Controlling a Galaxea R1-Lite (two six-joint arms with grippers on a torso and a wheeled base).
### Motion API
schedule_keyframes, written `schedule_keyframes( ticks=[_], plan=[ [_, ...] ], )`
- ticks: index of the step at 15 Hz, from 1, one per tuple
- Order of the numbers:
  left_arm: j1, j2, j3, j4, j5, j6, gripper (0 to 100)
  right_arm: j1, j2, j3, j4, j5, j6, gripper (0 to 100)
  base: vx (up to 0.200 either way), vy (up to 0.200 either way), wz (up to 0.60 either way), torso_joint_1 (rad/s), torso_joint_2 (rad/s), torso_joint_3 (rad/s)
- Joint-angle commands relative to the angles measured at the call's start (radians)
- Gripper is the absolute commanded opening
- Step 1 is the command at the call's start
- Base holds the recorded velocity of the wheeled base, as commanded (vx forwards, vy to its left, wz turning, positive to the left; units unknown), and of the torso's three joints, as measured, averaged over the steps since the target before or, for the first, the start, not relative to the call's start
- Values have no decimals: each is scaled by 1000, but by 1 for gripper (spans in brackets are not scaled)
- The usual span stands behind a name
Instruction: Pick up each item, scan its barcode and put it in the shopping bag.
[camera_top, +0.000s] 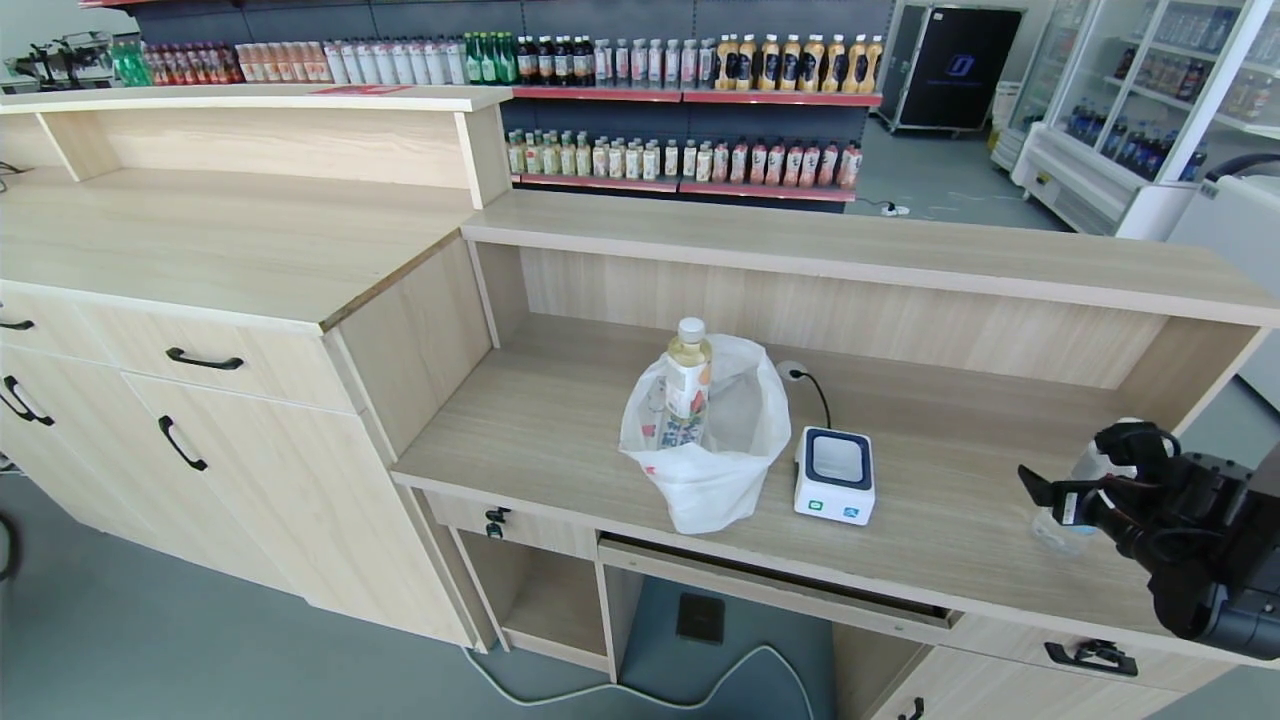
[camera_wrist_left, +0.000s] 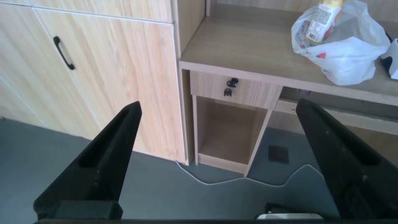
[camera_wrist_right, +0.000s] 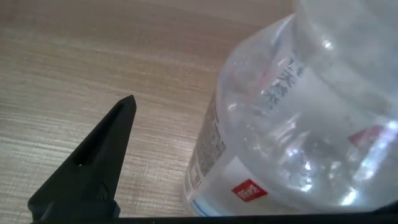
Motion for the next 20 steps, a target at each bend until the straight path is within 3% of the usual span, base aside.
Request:
schedule_keyframes(
  ticks=[1, 2, 3, 5, 16, 17, 18, 20],
  plan=[
    [0, 0, 0, 0, 0, 0, 100, 1, 30, -9, 11, 1, -40, 100, 0, 0, 0, 0, 0, 0],
    [0, 0, 0, 0, 0, 0, 100, 1, 35, -12, 11, 4, -45, 100, 0, 0, 0, 0, 0, 0],
    [0, 0, 0, 0, 0, 0, 100, 1, 41, -19, 11, 43, -45, 0, 0, 0, 0, 0, 0, 0],
    [0, 0, 0, 0, 0, 0, 100, -1, 42, -43, 8, 113, -51, 0, 0, 0, 0, 0, 0, 0],
    [0, 0, 0, 0, 0, 0, 100, -1, -37, -61, 14, 189, -26, 0, 0, 0, 0, 0, 0, 0],
    [0, 0, 0, 0, 0, 0, 100, 3, -105, -48, 53, 205, 44, 0, 0, 0, 0, 0, 0, 0],
    [0, 0, 0, 0, 0, 0, 100, 16, -234, -28, 192, 213, 135, 0, 0, 0, 0, 0, 0, 0],
    [0, 0, 0, 0, 0, 0, 100, 56, -533, -60, 607, 327, 311, 0, 0, 0, 0, 0, 0, 0]
  ],
)
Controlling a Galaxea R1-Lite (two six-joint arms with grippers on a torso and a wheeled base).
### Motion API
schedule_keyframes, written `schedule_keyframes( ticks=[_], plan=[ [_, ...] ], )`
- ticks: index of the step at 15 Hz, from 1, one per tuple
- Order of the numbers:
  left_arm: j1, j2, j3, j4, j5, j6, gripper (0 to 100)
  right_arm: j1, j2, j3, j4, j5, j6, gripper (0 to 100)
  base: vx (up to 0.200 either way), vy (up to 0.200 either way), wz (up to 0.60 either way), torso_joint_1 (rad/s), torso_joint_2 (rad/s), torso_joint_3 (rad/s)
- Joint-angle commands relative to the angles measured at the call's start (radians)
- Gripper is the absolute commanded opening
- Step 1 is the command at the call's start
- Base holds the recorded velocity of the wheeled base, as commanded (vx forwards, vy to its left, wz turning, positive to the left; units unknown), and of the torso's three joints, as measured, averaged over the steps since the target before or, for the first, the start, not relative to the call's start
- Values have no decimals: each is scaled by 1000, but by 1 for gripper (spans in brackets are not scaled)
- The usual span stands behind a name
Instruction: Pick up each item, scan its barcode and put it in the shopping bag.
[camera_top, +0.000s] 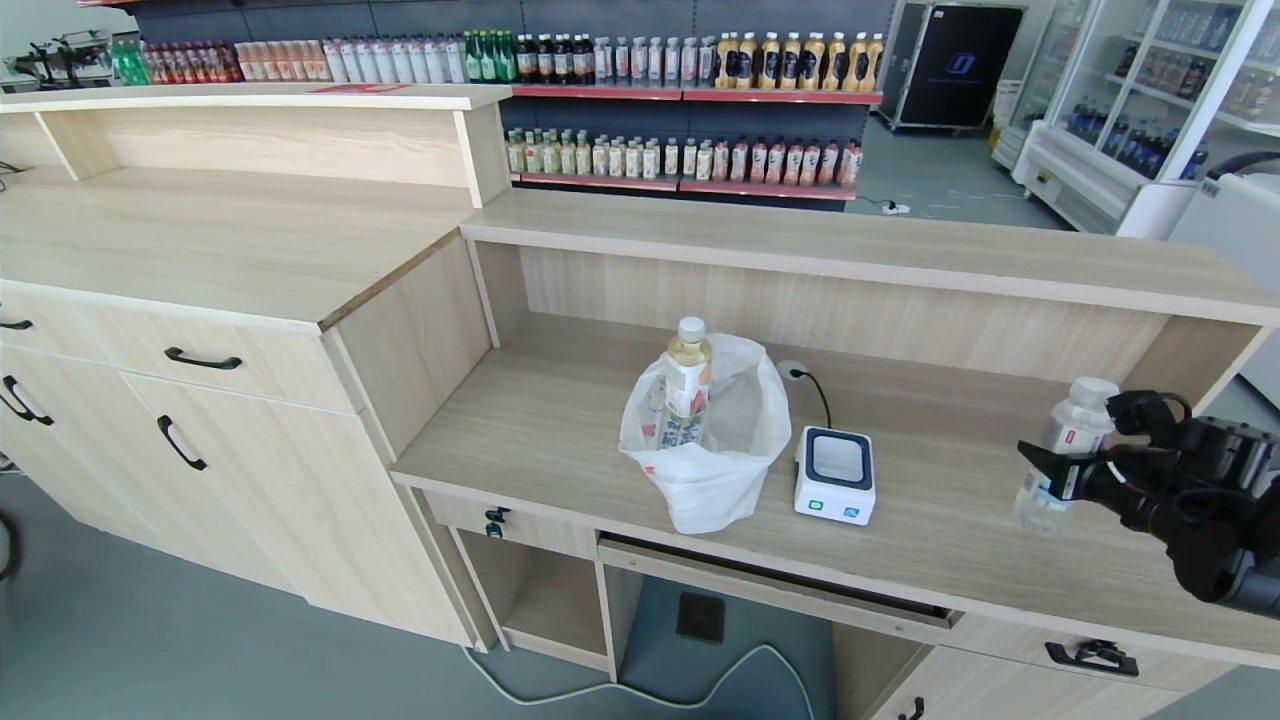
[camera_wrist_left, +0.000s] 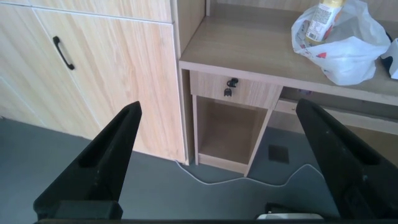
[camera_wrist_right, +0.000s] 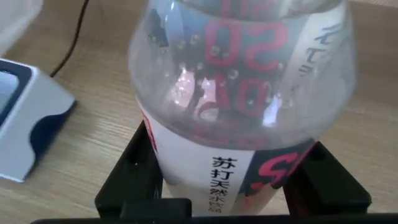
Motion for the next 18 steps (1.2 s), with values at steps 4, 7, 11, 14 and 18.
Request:
schedule_keyframes(
  ticks=[4, 7, 11, 14, 18],
  plan=[
    [0, 0, 0, 0, 0, 0, 100, 166, -761, -251, 933, 420, 482, 0, 0, 0, 0, 0, 0, 0],
    [0, 0, 0, 0, 0, 0, 100, 356, -896, -360, 1143, 557, 569, 0, 0, 0, 0, 0, 0, 0],
    [0, 0, 0, 0, 0, 0, 100, 494, -967, -299, 1148, 638, 565, 0, 0, 0, 0, 0, 0, 0],
    [0, 0, 0, 0, 0, 0, 100, 520, -1004, -234, 1142, 727, 540, 0, 0, 0, 0, 0, 0, 0],
    [0, 0, 0, 0, 0, 0, 100, 554, -1051, -84, 1145, 785, 324, 0, 0, 0, 0, 0, 0, 0]
  ],
)
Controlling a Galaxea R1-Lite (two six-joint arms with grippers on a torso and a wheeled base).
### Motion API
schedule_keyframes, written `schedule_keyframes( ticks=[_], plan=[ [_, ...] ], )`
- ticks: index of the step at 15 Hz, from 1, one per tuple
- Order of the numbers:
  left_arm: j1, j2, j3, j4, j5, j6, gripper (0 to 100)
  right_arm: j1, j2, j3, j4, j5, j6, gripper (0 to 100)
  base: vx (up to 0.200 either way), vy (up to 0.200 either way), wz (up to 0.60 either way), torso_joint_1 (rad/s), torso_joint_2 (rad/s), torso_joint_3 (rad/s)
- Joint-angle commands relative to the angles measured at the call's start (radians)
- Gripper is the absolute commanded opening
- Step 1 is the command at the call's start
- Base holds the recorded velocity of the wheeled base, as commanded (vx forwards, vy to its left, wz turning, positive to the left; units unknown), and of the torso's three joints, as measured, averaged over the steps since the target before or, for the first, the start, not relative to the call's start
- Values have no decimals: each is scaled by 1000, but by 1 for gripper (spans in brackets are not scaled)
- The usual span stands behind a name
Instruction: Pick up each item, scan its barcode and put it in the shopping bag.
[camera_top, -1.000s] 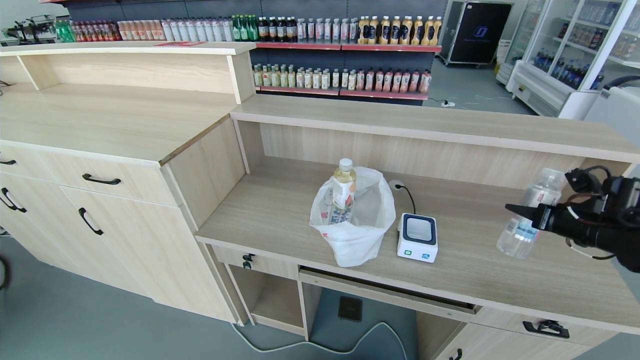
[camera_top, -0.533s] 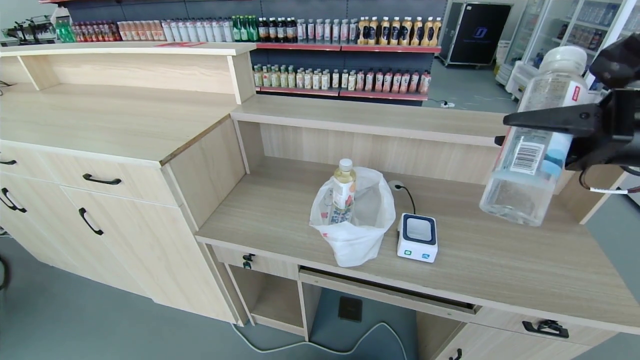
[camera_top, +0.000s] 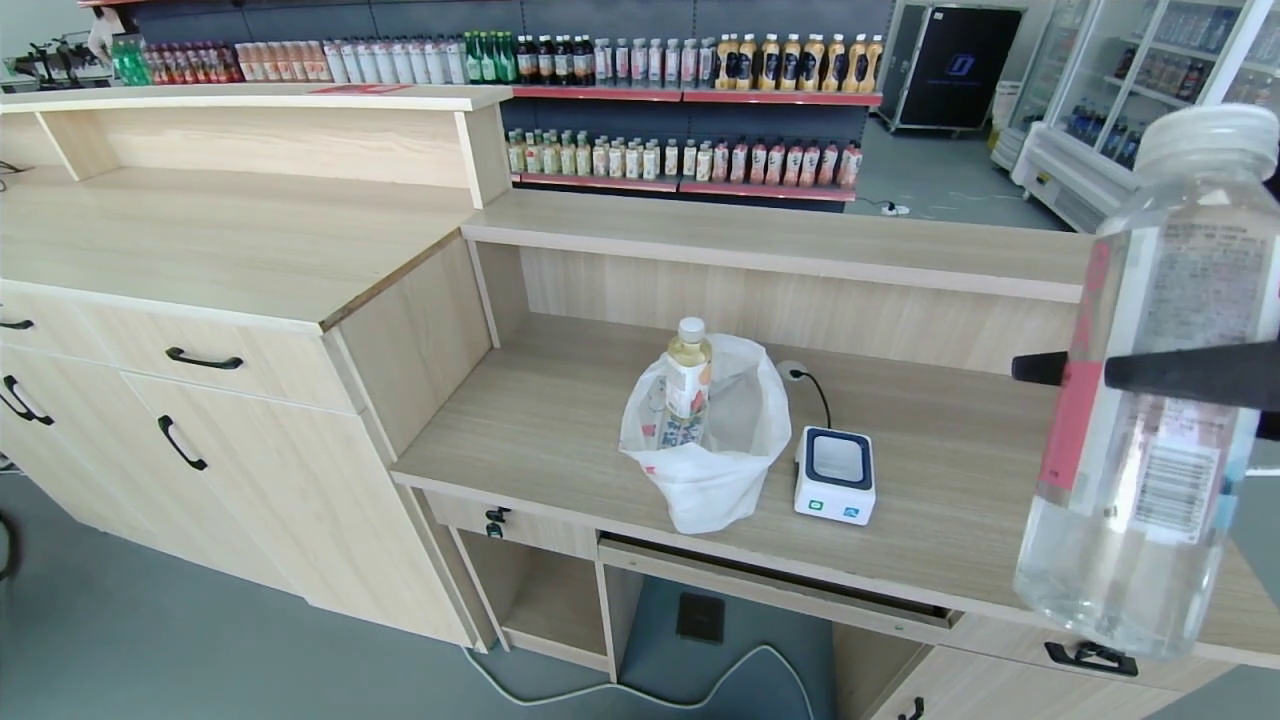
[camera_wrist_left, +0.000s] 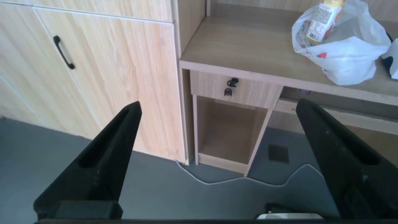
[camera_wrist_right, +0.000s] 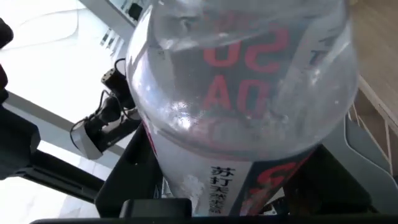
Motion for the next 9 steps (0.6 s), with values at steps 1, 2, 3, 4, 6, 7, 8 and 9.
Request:
schedule_keyframes(
  ticks=[1, 2, 3, 4, 6, 7, 8, 9],
  plan=[
    [0, 0, 0, 0, 0, 0, 100, 10, -25, 41, 1, 3, -19, 0, 0, 0, 0, 0, 0, 0],
    [0, 0, 0, 0, 0, 0, 100, 20, -28, 38, 1, 16, -19, 0, 0, 0, 0, 0, 0, 0],
    [0, 0, 0, 0, 0, 0, 100, 20, -29, 38, -1, 36, -19, 0, 0, 0, 0, 0, 0, 0],
    [0, 0, 0, 0, 0, 0, 100, 21, -34, 36, 2, 59, -16, 0, 0, 0, 0, 0, 0, 0],
    [0, 0, 0, 0, 0, 0, 100, 55, -37, 33, 4, 77, -13, 0, 0, 0, 0, 0, 0, 0],
    [0, 0, 0, 0, 0, 0, 100, 73, -36, 31, 4, 76, -13, 0, 0, 0, 0, 0, 0, 0],
    [0, 0, 0, 0, 0, 0, 100, 86, -37, 27, 6, 76, -12, 0, 0, 0, 0, 0, 0, 0],
    [0, 0, 0, 0, 0, 0, 100, 98, -37, 27, 6, 76, -10, 0, 0, 0, 0, 0, 0, 0]
  ],
)
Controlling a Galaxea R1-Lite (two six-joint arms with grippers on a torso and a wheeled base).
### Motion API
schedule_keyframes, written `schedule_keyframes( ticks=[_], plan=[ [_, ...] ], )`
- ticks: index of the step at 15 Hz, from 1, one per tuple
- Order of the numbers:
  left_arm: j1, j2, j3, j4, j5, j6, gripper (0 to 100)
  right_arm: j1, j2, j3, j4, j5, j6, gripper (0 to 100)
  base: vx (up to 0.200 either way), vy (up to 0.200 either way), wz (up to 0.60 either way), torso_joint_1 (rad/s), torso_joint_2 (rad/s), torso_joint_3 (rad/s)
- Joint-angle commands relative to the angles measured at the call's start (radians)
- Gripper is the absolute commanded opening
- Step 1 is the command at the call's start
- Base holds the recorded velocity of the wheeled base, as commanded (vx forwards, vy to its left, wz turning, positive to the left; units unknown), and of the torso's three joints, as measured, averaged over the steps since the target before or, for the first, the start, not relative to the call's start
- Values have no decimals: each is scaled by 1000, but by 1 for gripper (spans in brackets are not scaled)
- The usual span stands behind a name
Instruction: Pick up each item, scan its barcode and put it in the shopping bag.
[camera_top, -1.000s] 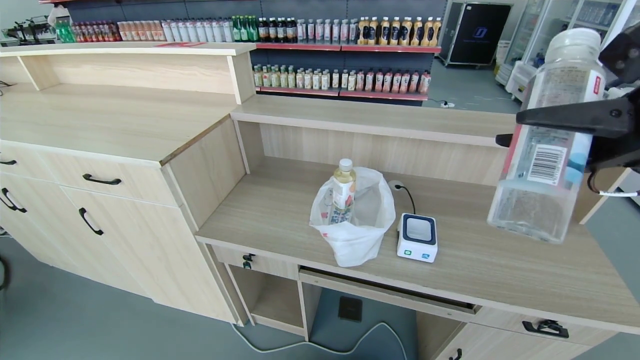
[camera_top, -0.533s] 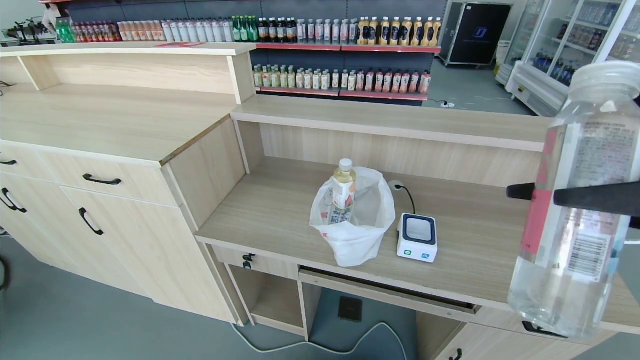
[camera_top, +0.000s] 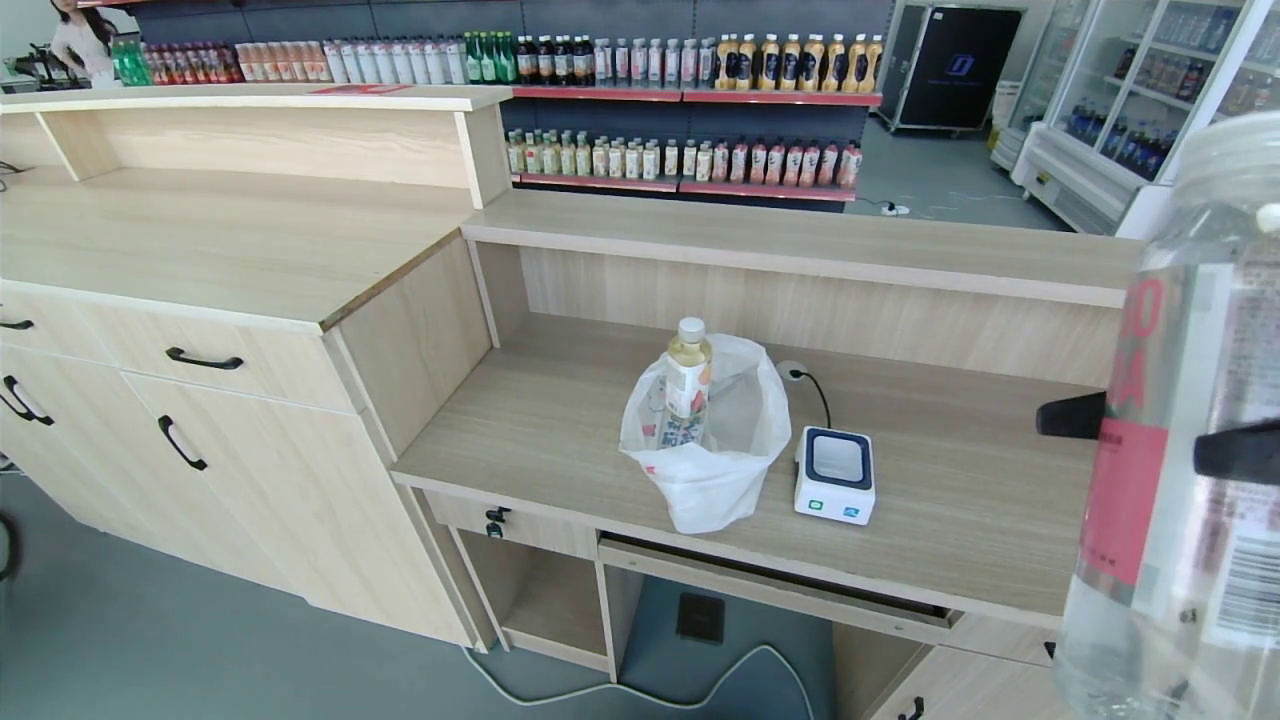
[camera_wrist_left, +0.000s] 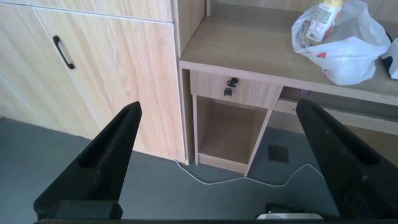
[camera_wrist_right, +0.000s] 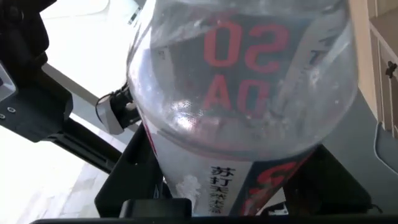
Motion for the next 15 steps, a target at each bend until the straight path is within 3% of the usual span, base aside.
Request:
schedule_keyframes(
  ticks=[1, 14, 15],
  plan=[
    [0, 0, 0, 0, 0, 0, 100, 25, 0, 2, 2, 0, 1, 0, 0, 0, 0, 0, 0, 0],
    [0, 0, 0, 0, 0, 0, 100, 75, -11, 22, 13, -7, -19, 0, 0, 0, 0, 0, 0, 0],
    [0, 0, 0, 0, 0, 0, 100, 72, -2, 30, 13, -60, -76, 0, 0, 0, 0, 0, 0, 0]
  ],
)
